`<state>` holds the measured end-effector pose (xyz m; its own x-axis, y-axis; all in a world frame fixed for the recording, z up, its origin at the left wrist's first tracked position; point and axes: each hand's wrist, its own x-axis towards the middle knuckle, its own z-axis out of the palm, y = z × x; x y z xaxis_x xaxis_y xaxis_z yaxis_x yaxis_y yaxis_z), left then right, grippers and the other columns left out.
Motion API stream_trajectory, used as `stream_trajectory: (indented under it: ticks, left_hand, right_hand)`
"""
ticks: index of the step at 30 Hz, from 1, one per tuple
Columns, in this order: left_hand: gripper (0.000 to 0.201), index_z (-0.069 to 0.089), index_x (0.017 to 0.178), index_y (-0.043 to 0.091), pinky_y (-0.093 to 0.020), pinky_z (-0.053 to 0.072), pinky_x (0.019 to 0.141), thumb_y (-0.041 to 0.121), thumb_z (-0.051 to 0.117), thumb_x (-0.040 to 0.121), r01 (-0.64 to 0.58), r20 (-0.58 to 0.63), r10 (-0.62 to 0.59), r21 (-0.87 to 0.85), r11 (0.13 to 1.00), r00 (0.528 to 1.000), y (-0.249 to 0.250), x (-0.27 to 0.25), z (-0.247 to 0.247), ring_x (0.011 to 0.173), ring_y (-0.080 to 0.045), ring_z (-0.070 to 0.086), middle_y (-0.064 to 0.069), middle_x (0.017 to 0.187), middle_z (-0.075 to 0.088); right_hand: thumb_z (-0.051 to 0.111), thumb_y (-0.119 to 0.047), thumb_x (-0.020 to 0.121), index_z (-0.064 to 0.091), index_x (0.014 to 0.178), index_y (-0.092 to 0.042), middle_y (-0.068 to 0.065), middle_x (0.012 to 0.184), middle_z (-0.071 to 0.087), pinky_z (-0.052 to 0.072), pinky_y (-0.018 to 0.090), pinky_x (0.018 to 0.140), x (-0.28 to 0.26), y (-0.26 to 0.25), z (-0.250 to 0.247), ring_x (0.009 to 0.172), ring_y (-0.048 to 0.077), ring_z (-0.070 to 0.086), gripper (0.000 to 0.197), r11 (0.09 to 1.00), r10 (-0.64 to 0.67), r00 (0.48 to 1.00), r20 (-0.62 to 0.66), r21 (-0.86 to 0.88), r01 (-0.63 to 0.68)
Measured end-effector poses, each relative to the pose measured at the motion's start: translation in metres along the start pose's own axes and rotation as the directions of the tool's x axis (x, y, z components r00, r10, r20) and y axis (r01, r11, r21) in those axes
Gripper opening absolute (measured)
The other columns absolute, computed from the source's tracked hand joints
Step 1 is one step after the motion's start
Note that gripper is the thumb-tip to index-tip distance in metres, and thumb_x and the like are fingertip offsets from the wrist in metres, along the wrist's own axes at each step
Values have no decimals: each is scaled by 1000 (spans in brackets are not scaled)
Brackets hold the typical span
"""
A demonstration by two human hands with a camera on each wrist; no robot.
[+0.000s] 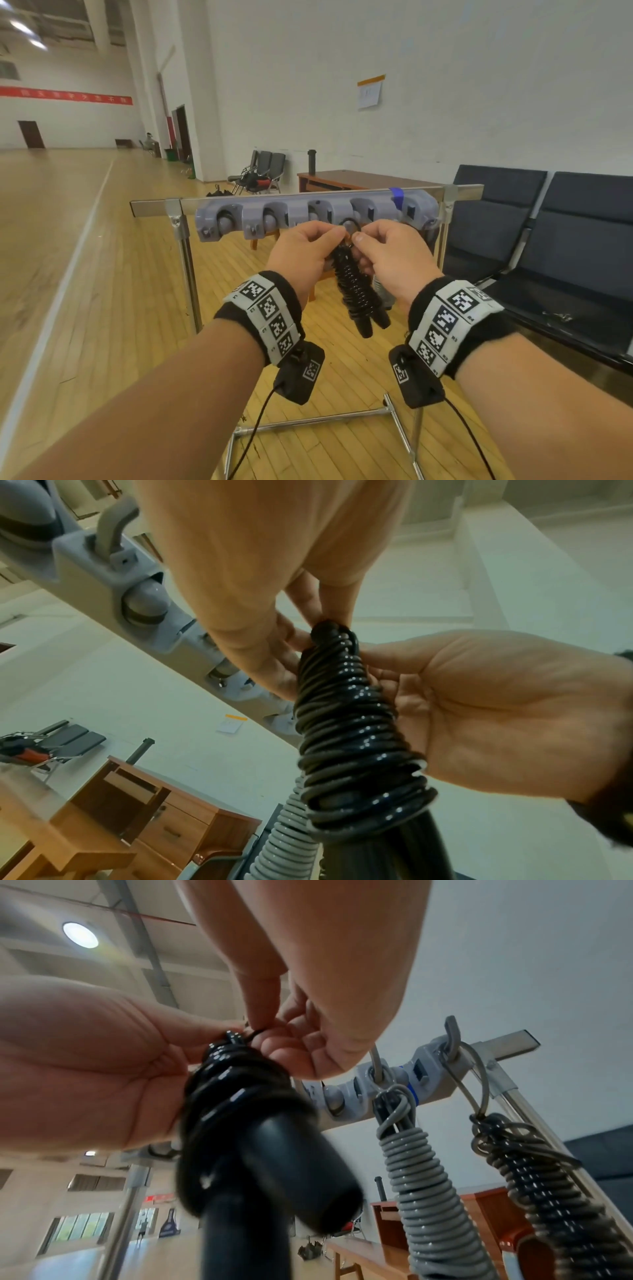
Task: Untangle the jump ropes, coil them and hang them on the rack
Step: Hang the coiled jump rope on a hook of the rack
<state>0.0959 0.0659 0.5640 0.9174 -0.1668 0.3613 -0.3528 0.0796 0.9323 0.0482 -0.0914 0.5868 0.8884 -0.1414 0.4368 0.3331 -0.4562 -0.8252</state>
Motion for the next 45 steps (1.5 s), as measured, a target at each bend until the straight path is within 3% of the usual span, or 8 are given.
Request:
stream_trajectory:
  ticks: [6, 12, 20, 24, 32, 35, 38, 45]
  left_hand:
    - [16, 79, 81, 45, -49, 66, 82, 43, 68, 92, 96, -226, -75, 83, 992, 971, -14, 24, 19, 83, -21, 78, 3, 80, 80]
    - [18, 80, 75, 35, -53, 66, 80, 45, 68, 83, 193, -303, -162, 75, 978, 939, -22, 38, 25, 81, -25, 79, -1, 76, 79]
    - [20, 71, 94, 33, -50, 62, 89, 51, 66, 90, 166, -261, -117, 173, 971, 958, -44, 34, 20, 91, -18, 73, 6, 94, 76]
    - [14, 63, 103, 26, -53, 62, 92, 40, 64, 100, 306, -306, -239, 190, 933, 921, -41, 3, 14, 94, -23, 69, -2, 102, 68]
    - [8, 70, 98, 21, -36, 65, 81, 24, 64, 102, 185, 197, -362, 591, 786, 911, -38, -119, 47, 87, -14, 77, 0, 99, 77]
    - [10, 70, 95, 32, -28, 60, 72, 29, 63, 101, -13, 384, -377, 715, 699, 842, -61, -169, 66, 76, 1, 71, 10, 91, 76]
    - [11, 69, 98, 36, -26, 55, 70, 34, 58, 101, -167, 550, -568, 792, 587, 612, -145, -201, 100, 77, 1, 67, 19, 88, 70]
    - [19, 67, 117, 33, -33, 54, 81, 38, 54, 105, -337, 586, -732, 807, 486, 348, -297, -216, 118, 97, -17, 64, 8, 107, 70]
  right_hand:
    - [60, -30, 102, 71, 90, -24, -2, 79, 73, 57, 34, 70, 25, 9, 12, 68, 9, 65, 17, 997, 38, 998, -58, -71, -42]
    - [59, -26, 101, 75, 84, -14, 9, 80, 74, 59, 54, 86, 40, 16, 19, 73, 25, 67, 26, 990, 99, 995, -33, -98, -101]
    - [55, -28, 104, 70, 107, -19, 1, 90, 73, 60, 44, 84, 30, 30, 20, 79, 17, 69, 18, 986, 137, 990, 43, -102, -132]
    - [59, -31, 101, 69, 94, -22, 1, 89, 75, 59, 49, 87, 2, 29, -1, 85, 22, 71, 15, 971, 147, 981, 126, -208, -118]
    - [61, -32, 100, 66, 105, -20, -3, 87, 75, 63, 37, 76, -105, 59, -58, 79, 15, 74, 13, 904, 197, 936, 292, -424, -58]
    - [60, -35, 101, 66, 103, -26, -7, 85, 74, 62, 34, 72, -153, 86, -63, 74, 8, 72, 11, 833, 257, 885, 389, -553, 0]
    - [58, -37, 101, 67, 103, -26, -7, 84, 73, 57, 35, 73, -191, 174, -55, 77, 12, 70, 14, 764, 449, 748, 489, -644, -38]
    - [56, -39, 102, 69, 114, -25, -18, 86, 51, 36, 27, 70, -234, 330, -27, 88, 11, 52, 23, 674, 627, 515, 585, -739, 18]
